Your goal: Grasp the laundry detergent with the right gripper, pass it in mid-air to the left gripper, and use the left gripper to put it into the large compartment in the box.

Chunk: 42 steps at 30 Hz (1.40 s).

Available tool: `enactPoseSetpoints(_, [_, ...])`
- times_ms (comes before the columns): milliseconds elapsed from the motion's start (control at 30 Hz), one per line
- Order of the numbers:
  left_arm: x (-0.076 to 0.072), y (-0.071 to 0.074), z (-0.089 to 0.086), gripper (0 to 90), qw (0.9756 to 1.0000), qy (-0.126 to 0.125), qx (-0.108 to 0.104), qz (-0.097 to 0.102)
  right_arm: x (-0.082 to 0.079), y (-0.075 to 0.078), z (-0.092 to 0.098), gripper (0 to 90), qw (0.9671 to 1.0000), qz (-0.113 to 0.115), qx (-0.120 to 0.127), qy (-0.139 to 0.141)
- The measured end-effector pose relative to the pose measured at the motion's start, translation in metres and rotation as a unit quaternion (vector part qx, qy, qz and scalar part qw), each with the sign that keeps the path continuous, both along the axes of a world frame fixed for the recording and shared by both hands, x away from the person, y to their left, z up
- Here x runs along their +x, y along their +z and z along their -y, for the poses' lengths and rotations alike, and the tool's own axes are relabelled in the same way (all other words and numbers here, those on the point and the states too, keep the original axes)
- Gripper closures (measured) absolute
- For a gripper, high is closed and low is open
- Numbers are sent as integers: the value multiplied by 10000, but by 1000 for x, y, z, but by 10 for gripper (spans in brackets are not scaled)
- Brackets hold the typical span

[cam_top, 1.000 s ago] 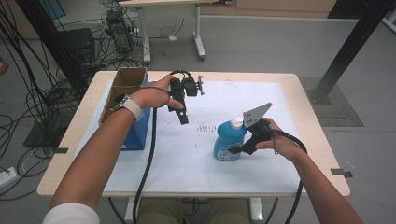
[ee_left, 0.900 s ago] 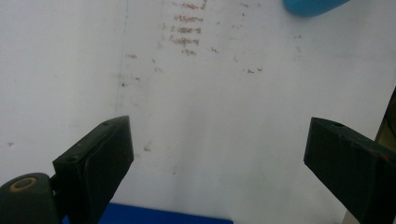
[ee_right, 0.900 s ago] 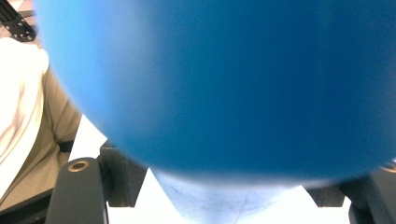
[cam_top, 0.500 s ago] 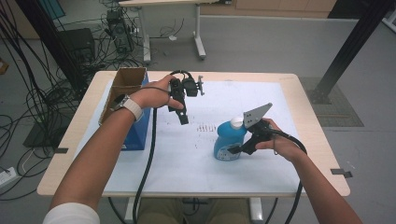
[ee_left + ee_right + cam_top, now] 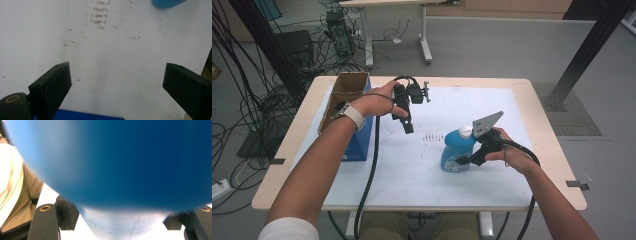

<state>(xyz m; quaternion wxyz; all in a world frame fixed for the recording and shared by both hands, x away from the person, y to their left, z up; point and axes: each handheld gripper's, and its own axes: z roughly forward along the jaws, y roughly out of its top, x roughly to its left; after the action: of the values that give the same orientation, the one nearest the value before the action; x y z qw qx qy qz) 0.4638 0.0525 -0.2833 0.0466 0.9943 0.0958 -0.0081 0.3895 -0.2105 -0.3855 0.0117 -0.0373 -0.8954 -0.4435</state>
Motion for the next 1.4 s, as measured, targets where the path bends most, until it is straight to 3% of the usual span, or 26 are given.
enactPoseSetpoints(1400, [1, -3, -1, 88, 10000, 1, -1, -20, 2, -7, -1, 357, 9999, -40, 158, 45])
